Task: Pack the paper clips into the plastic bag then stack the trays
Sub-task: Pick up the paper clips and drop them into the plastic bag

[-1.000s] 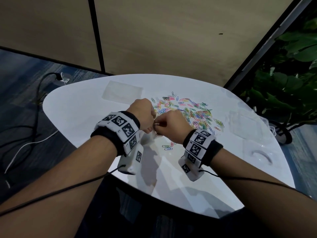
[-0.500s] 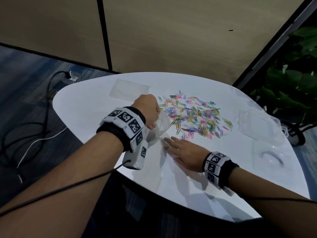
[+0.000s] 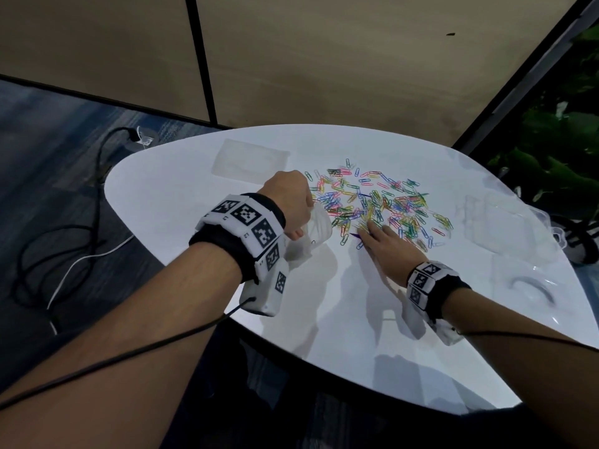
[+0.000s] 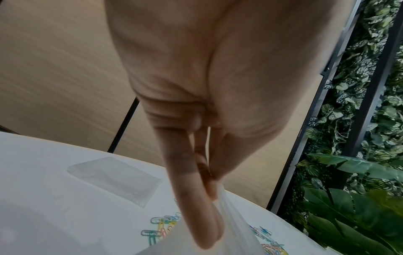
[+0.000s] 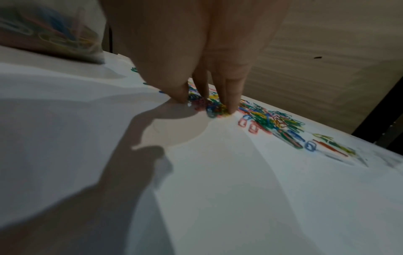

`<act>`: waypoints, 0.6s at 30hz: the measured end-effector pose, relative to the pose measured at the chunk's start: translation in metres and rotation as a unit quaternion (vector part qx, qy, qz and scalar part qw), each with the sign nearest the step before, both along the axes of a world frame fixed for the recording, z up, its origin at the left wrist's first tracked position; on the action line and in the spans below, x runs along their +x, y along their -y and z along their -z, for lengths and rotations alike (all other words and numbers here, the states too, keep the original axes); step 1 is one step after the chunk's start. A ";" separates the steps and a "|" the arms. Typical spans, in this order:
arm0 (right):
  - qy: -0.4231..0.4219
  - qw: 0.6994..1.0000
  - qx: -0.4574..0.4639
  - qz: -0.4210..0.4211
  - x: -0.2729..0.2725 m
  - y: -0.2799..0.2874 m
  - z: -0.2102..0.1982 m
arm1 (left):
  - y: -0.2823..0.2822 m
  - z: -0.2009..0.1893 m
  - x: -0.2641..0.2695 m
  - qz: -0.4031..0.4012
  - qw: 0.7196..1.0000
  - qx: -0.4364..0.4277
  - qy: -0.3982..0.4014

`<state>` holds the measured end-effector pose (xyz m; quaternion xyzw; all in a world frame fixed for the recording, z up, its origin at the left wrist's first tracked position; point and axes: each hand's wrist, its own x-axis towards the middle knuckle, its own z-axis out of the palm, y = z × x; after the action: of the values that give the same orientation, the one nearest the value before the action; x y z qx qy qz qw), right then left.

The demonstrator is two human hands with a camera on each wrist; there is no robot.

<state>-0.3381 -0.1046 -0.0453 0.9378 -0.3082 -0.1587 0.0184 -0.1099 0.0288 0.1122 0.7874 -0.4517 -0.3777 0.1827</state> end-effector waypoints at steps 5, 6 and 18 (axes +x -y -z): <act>0.094 0.995 -0.004 0.013 0.010 0.003 -0.006 | 0.003 0.007 0.000 -0.017 0.999 -0.026 0.022; 0.088 0.996 0.002 0.033 0.010 0.006 -0.007 | 0.003 0.008 0.000 -0.016 0.999 -0.028 0.027; 0.503 0.652 0.342 0.452 0.018 0.033 -0.075 | 0.007 0.022 0.005 -0.023 0.996 -0.026 0.084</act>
<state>-0.3205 -0.1375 0.0296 0.5581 -0.5801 0.2546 -0.5359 -0.1050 0.0220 0.0906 0.8215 -0.4571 -0.2939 0.1726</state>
